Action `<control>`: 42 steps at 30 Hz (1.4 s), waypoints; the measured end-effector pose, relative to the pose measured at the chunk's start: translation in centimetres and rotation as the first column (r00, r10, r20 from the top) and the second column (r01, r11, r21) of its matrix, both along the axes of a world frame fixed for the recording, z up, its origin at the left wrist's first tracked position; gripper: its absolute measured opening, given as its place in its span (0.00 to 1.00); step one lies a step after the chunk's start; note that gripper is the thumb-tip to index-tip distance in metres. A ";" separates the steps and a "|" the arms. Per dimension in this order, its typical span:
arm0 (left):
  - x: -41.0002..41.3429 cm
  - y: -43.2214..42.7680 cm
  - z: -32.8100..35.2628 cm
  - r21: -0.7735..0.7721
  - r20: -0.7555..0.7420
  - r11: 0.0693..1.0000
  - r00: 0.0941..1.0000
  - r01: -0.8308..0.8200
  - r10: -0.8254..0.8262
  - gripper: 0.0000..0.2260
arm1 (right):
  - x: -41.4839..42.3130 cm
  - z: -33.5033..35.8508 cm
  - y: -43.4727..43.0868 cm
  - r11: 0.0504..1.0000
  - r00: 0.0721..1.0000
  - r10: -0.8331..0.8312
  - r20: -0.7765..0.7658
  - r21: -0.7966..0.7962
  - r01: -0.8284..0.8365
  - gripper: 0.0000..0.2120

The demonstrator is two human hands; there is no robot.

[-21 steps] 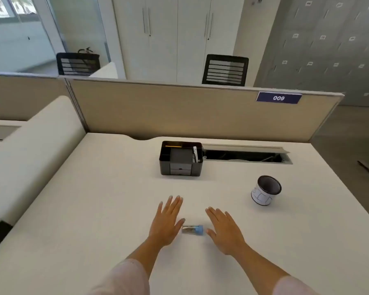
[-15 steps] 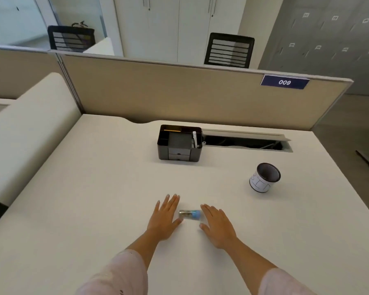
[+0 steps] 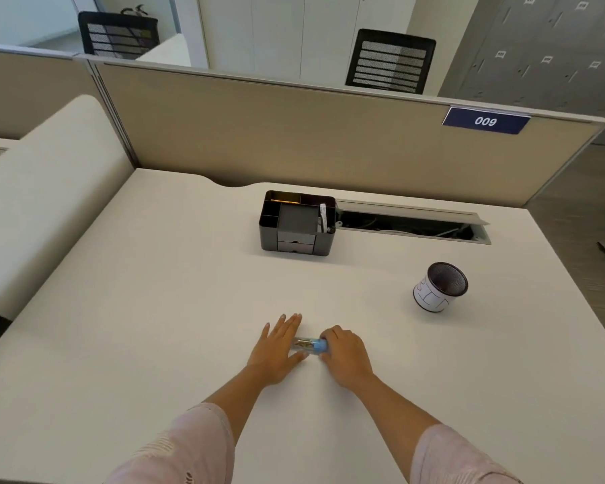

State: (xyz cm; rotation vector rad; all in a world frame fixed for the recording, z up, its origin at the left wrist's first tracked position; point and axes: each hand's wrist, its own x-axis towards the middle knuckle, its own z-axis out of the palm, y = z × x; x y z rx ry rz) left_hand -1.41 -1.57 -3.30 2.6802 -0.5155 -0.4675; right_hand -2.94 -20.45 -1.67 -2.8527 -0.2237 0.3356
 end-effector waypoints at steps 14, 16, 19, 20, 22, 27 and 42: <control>0.6 -2.6 5.6 -0.487 -0.010 0.841 0.964 -0.235 0.264 0.21 | 1.7 7.2 0.3 0.957 0.997 -0.027 0.071 0.289 0.005 0.14; 0.3 -3.1 6.3 -0.488 0.013 0.835 0.954 -0.255 0.300 0.19 | 1.4 7.8 0.4 0.962 0.987 -0.042 0.157 0.275 -0.003 0.16; -0.3 -3.9 7.1 -0.510 0.015 0.797 0.923 -0.325 0.385 0.20 | 1.1 8.4 0.8 0.964 0.954 -0.091 0.285 0.264 0.013 0.20; -0.3 -4.3 7.4 -0.521 0.007 0.780 0.912 -0.346 0.409 0.22 | 1.1 8.4 1.0 0.959 0.946 -0.119 0.302 0.280 0.031 0.21; -0.2 -5.0 7.9 -0.538 -0.046 0.749 0.901 -0.386 0.432 0.27 | 1.0 8.6 1.3 0.938 0.929 -0.180 0.325 0.341 0.062 0.24; 0.2 -5.8 9.4 -0.709 -0.387 0.570 0.905 -0.415 0.177 0.25 | 1.3 9.6 1.0 0.855 0.901 -0.254 0.351 0.517 0.039 0.24; 1.8 -3.5 12.3 -0.518 -0.657 0.788 0.745 -0.333 -0.118 0.14 | 2.3 10.9 0.9 0.813 0.867 -0.100 0.489 0.543 -0.212 0.15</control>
